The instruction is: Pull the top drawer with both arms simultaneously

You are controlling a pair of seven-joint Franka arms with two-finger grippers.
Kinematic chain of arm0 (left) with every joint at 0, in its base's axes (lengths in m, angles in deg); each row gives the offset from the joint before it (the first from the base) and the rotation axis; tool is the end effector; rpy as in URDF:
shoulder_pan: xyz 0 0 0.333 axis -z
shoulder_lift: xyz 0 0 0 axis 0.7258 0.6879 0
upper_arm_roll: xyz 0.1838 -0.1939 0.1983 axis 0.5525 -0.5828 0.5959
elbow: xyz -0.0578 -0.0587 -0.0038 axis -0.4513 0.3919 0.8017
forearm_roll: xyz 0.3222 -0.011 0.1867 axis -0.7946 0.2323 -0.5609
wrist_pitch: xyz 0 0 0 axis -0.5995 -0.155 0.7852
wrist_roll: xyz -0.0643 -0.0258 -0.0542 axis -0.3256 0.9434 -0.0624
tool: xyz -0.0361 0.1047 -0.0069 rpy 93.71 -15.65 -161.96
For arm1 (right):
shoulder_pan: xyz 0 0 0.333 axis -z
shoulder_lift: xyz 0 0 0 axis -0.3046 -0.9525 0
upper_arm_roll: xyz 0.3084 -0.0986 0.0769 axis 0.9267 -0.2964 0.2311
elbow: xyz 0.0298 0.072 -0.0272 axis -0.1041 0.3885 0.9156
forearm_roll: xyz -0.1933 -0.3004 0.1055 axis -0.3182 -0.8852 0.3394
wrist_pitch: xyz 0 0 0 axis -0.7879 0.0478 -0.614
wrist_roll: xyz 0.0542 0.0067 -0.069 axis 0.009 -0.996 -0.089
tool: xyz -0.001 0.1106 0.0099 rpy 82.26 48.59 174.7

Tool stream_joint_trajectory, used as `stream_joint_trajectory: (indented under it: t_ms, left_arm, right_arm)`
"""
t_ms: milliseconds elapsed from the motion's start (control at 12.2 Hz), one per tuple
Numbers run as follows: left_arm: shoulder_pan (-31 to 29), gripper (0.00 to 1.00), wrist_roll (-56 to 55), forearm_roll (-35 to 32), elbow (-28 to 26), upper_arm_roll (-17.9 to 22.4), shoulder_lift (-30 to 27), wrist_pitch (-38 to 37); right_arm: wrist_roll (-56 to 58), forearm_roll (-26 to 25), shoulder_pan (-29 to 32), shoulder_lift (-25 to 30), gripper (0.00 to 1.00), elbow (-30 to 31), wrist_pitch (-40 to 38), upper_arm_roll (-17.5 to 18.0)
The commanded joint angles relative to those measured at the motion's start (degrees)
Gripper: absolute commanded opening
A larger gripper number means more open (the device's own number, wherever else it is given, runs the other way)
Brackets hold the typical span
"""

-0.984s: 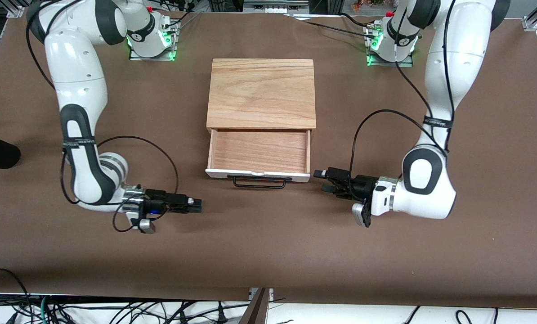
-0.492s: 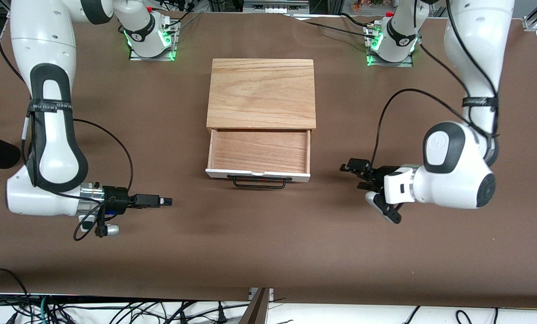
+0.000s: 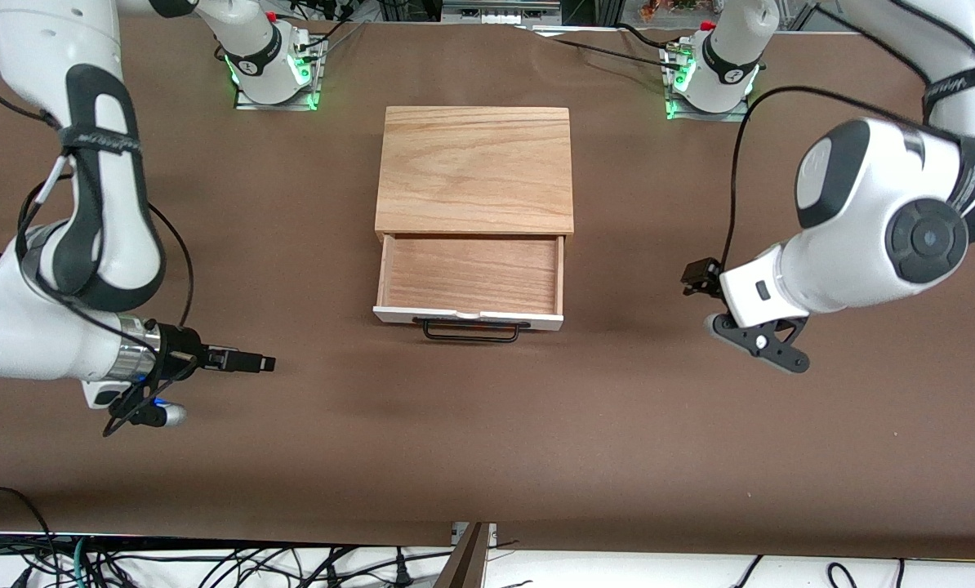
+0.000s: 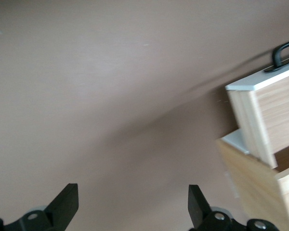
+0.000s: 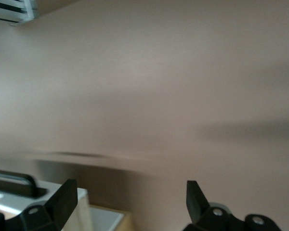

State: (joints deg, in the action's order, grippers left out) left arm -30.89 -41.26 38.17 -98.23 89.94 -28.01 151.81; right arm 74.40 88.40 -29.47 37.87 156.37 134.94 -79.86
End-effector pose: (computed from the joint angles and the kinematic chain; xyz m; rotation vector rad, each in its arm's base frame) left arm 0.6449 -0.1595 0.5037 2.9998 -0.6548 -0.1678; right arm 0.7192 0.0987 0.3995 -2.8077 0.1878 0.1340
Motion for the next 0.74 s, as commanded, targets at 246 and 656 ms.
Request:
stream_joint_trajectory:
  t_ms: [246,656]
  left_arm:
    - [-8.24,1.0,-1.56,-5.24,-17.12,-1.23,-19.5,2.33]
    - [-15.99,1.0,-5.09,-5.86,-26.91,-10.29,-25.85,8.94]
  right_arm:
    - [0.58,-17.32,1.71,12.2,1.0,9.2,0.19,0.23]
    - [0.77,-21.23,6.02,29.86,1.0,20.62,-0.33,0.23]
